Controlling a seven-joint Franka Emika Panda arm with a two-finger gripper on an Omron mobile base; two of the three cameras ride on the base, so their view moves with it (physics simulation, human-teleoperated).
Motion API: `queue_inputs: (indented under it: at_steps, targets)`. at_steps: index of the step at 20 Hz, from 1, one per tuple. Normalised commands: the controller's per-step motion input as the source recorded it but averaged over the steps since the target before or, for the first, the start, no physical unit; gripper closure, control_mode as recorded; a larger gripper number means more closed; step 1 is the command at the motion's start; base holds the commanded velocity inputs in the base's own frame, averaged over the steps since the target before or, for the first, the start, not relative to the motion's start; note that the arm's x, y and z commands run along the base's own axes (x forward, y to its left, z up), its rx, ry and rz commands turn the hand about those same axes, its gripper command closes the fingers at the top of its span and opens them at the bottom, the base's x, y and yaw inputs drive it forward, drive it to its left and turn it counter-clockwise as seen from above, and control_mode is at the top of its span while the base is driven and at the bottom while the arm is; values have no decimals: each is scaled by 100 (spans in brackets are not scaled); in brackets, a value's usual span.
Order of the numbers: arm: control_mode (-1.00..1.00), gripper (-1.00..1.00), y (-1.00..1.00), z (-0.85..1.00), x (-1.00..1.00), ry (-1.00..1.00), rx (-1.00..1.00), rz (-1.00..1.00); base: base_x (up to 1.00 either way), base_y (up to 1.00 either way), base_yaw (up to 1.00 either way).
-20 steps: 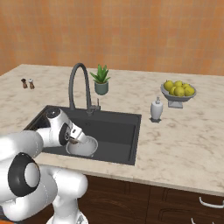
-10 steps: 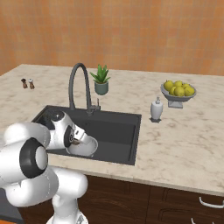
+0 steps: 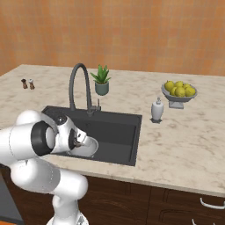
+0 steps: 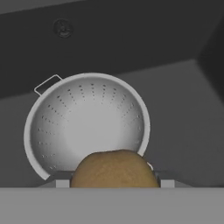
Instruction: Put the colander in the sink, put the kiwi in the colander, and turn on the sink faucet and pour water over the colander.
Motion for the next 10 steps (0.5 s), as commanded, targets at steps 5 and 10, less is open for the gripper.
queue_inputs:
  at_steps: [5,10]
  targets:
    - [-100,100,10,-17,34,3,0,0,0,0,0]
    - [-100,100,11,-20,38,8,0,0,0,0,0]
